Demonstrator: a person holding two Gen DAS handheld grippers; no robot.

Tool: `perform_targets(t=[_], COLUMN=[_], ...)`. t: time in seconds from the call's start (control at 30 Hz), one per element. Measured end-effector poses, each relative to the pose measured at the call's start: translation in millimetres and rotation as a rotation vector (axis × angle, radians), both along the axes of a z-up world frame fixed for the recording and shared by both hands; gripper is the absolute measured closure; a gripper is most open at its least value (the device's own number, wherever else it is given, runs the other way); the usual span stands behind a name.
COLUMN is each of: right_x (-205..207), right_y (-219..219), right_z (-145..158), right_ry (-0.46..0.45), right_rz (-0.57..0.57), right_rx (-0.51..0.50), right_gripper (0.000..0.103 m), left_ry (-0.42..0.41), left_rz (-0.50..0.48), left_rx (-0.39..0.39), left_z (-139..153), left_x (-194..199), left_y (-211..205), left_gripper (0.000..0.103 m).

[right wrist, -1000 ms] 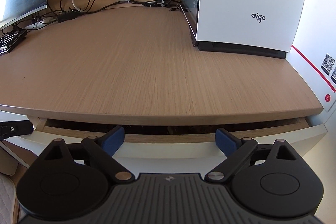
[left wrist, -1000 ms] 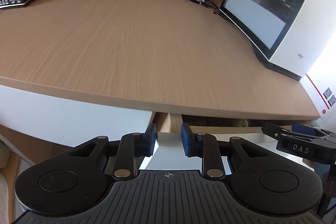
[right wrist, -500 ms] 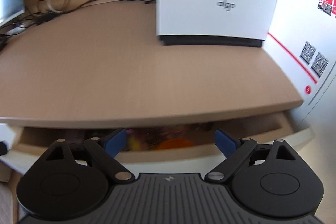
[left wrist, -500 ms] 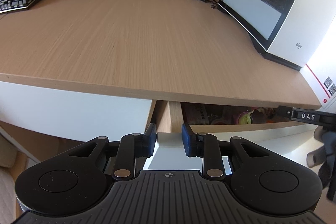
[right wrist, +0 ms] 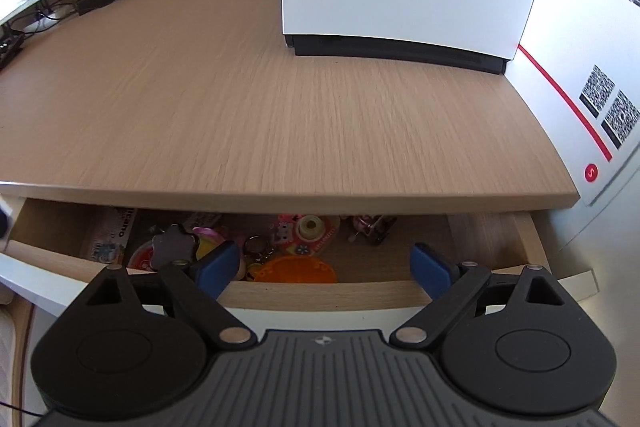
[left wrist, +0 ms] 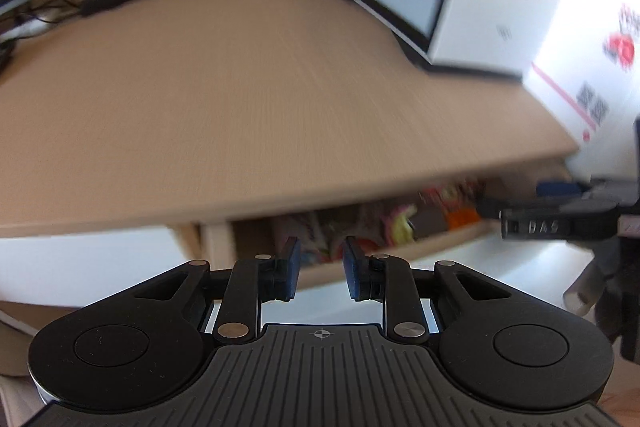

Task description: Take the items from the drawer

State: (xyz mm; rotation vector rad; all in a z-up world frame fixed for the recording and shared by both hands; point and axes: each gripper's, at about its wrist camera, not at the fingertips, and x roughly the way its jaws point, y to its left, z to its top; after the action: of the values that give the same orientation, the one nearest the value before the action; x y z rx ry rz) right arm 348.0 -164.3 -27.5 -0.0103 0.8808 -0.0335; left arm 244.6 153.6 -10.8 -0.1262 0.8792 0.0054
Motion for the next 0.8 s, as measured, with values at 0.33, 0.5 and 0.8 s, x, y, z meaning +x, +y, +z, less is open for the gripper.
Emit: perform_targets(t=[0.33, 0.5, 0.8], right_x=[-47, -57, -85], right_y=[3, 3, 6], right_z=[5, 7, 9], right_ry=[-0.038, -0.025, 0.003], right_rz=[0.011, 0.009, 0.001], right_rx=[0.019, 0.027, 0.017], right_gripper=[0.004, 0.004, 0.004], left_ry=[0.055, 0.068, 0.149], left_rz=[-0.085, -0.106, -0.167], left_rx=[0.016, 0.017, 0.009], left_z=[-10, -10, -4], left_x=[0, -11, -19], left_y=[-34, -41, -50], left_gripper=[0.076, 0.076, 0.076])
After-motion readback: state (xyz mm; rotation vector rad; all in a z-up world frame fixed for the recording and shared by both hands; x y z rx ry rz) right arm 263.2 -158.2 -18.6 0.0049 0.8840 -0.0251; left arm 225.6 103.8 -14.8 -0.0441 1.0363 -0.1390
